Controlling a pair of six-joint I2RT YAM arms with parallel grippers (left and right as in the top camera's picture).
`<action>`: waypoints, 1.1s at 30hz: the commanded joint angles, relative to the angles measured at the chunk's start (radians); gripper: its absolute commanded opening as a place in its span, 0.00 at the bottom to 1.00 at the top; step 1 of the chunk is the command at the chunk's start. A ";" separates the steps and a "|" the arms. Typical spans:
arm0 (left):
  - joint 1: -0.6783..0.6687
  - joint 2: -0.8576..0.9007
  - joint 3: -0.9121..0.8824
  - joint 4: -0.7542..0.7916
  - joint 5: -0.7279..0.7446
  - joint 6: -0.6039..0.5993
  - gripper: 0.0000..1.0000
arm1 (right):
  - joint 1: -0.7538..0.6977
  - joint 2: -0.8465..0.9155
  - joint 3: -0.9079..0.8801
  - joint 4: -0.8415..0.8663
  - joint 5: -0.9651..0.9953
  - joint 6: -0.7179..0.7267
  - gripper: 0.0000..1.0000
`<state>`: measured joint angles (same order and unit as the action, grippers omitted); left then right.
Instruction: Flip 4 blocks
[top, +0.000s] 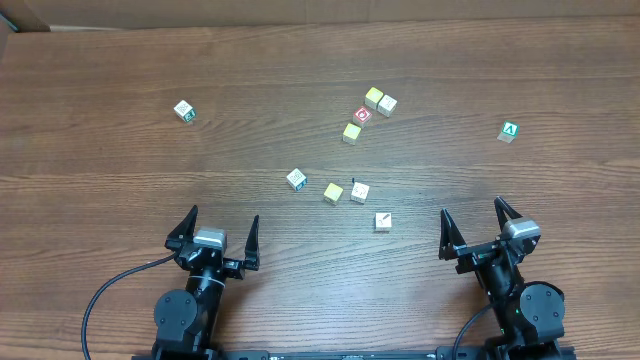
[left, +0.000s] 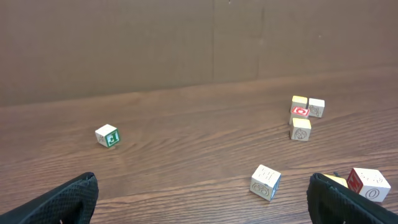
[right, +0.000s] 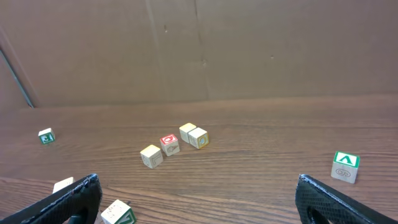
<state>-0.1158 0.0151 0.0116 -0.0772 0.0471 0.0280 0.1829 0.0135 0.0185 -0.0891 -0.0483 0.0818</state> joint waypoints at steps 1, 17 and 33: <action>0.005 -0.009 -0.007 0.002 -0.006 -0.008 1.00 | -0.005 -0.011 -0.010 0.009 0.005 -0.002 1.00; 0.004 0.027 0.062 -0.010 0.105 -0.031 1.00 | -0.005 0.060 0.095 0.060 -0.179 0.028 1.00; 0.004 1.094 1.017 -0.726 0.133 -0.036 1.00 | -0.004 1.114 1.078 -0.656 -0.514 0.023 1.00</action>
<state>-0.1158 0.8951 0.7898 -0.6315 0.1467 -0.0013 0.1829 0.9623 0.9123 -0.6285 -0.4320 0.1043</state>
